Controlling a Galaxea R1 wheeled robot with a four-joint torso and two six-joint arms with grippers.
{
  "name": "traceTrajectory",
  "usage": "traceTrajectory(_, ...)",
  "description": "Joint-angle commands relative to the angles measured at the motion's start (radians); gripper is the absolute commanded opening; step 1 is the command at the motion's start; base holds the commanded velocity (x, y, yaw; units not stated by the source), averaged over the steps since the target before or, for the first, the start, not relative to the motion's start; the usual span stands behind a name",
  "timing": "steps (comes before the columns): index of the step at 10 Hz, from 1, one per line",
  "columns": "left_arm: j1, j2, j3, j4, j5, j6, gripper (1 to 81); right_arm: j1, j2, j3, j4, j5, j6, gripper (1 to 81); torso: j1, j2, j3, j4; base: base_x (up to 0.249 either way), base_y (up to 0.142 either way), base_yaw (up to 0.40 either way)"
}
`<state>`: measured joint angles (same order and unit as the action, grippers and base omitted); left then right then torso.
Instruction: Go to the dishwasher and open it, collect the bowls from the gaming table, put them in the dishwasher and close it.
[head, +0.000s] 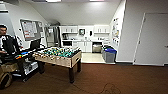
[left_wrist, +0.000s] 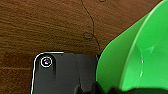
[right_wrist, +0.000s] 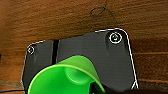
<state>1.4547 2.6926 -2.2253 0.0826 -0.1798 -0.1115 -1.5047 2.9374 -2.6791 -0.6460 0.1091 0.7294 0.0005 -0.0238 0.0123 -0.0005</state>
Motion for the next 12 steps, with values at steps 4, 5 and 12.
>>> traceTrajectory(4, -0.069, -0.020, 0.016, 0.017, 0.029, 0.000, 1.0, 0.060, -0.012, -0.001, -0.011, -0.029, -0.004, 1.0, 0.001, 0.000, 0.000, 0.000, 0.134, -0.045, 0.000)
traceTrajectory(5, -0.069, -0.020, 0.016, 0.017, 0.029, 0.000, 1.0, 0.060, -0.012, -0.001, -0.012, -0.029, -0.004, 1.0, 0.001, 0.000, 0.000, 0.000, 0.134, 0.000, 0.000)
traceTrajectory(12, -0.067, -0.020, 0.018, 0.017, 0.029, 0.000, 1.0, 0.057, -0.013, -0.001, -0.014, -0.029, -0.004, 1.0, 0.000, 0.000, 0.000, 0.000, 0.147, -0.051, 0.000)
